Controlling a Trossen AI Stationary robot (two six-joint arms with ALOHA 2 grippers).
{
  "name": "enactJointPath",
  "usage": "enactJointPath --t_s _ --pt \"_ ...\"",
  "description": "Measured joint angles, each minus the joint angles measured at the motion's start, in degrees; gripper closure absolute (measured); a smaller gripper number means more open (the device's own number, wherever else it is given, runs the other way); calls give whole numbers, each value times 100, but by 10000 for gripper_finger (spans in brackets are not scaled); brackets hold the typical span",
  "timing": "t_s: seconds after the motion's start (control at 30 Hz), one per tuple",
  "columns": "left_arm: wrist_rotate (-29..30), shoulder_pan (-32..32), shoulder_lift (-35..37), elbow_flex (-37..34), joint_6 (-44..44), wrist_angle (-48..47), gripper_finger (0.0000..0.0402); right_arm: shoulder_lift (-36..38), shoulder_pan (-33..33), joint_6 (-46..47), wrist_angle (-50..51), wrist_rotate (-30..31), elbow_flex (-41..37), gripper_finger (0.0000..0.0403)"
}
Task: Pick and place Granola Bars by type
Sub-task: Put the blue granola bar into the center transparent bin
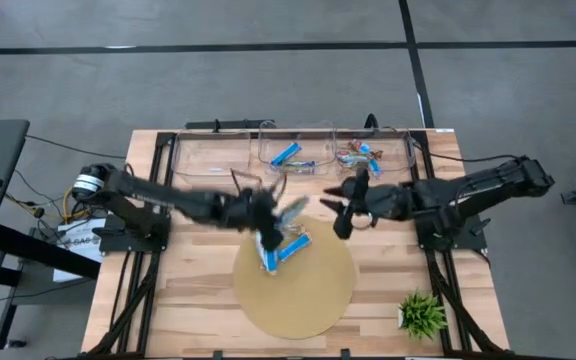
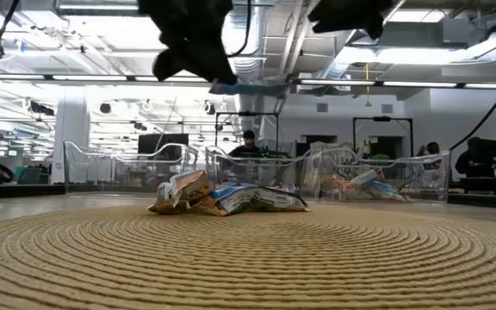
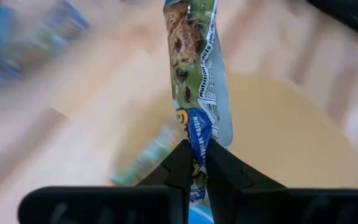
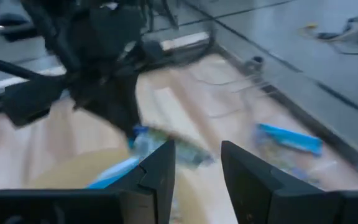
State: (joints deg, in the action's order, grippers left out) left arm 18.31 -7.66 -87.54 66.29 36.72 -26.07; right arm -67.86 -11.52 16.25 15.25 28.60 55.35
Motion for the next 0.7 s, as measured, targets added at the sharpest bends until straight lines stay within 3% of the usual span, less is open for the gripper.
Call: enactJointPath --t_s 0.33,0.53,0.7 --pt "-510 2214 -81 626 -1503 12 374 -88 1209 -342 -59 -15 -15 280" --pt "-1550 3253 -424 958 -2155 6 378 -82 1851 -623 -125 -15 -13 280" --pt "-2198 3704 -907 1176 -2501 1 378 -82 2192 -623 -116 -185 -13 280"
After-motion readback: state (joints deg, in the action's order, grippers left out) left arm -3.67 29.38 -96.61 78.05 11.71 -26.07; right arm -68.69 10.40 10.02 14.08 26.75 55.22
